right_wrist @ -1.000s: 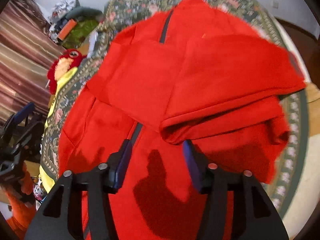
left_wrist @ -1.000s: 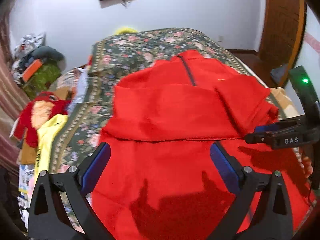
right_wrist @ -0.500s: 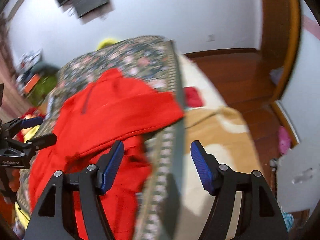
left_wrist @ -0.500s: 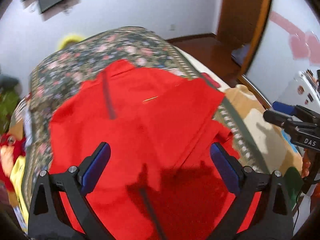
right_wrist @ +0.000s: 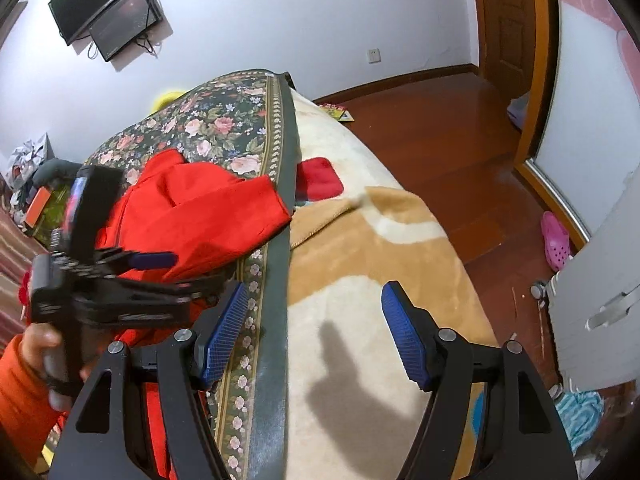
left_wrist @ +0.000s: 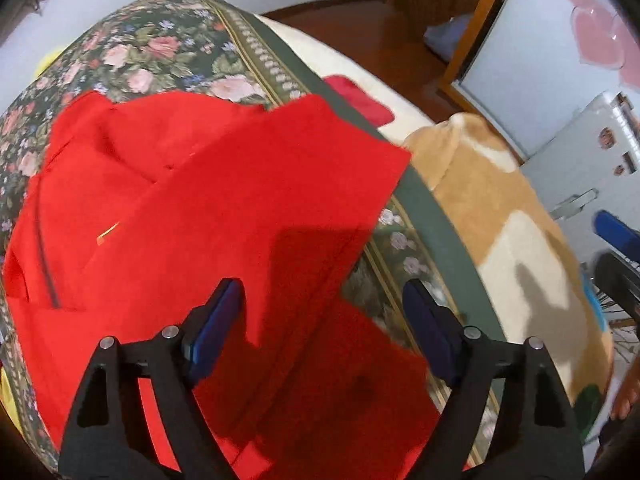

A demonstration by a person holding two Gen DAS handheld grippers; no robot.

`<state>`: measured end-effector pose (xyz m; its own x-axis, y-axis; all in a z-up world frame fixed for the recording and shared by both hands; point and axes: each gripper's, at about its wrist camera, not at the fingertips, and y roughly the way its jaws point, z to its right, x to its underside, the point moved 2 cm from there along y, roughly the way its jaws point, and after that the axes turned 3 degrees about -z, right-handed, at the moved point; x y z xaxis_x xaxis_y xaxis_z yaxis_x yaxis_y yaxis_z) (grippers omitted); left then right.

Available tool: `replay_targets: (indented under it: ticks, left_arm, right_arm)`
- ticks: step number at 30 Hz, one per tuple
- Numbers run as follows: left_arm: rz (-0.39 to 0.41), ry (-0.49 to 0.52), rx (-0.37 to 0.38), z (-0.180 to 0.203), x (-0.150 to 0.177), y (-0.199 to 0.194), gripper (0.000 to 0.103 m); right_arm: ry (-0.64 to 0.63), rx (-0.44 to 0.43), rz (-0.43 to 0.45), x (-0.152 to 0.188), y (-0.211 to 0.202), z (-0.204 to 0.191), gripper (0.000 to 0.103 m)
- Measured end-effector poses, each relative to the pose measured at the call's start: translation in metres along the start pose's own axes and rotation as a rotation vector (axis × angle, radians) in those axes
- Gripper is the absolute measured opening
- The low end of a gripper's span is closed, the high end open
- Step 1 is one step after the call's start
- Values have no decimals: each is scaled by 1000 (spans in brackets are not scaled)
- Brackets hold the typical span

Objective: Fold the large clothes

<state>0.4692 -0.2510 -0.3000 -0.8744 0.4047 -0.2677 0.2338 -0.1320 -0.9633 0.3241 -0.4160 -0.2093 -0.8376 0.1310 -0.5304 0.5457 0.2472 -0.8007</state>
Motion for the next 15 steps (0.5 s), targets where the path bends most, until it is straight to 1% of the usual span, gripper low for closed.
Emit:
replay_targets:
  ticks: [4, 5, 6, 8, 9, 10, 11, 12, 13, 15]
  left_arm:
    - [7, 24, -45, 5, -11, 13, 84]
    - [17, 26, -58, 4, -12, 14, 82]
    - [36, 27, -87, 4, -13, 16, 78]
    - [47, 37, -145, 1, -14, 18, 56]
    - [54, 44, -166, 0, -13, 18, 50]
    - [60, 46, -181, -2, -13, 16, 38]
    - [63, 43, -169, -5, -12, 13, 31]
    - [68, 42, -136, -7, -11, 9, 27]
    - [78, 38, -104, -8, -8, 3, 17]
    - [95, 27, -88, -13, -4, -8, 12]
  right_arm:
    - [2, -16, -16, 3, 6, 2, 66]
    - [4, -18, -21, 4, 8, 1, 66]
    - [5, -22, -24, 4, 9, 0, 66]
    - [6, -28, -29, 6, 10, -2, 66]
    - [5, -31, -30, 6, 9, -3, 66]
    - [4, -33, -30, 7, 8, -5, 66]
    - [2, -35, -30, 8, 7, -7, 66]
    - [-1, -37, -32, 9, 6, -8, 66]
    - [-8, -40, -35, 10, 5, -11, 66]
    - [-26, -38, -35, 12, 2, -17, 66]
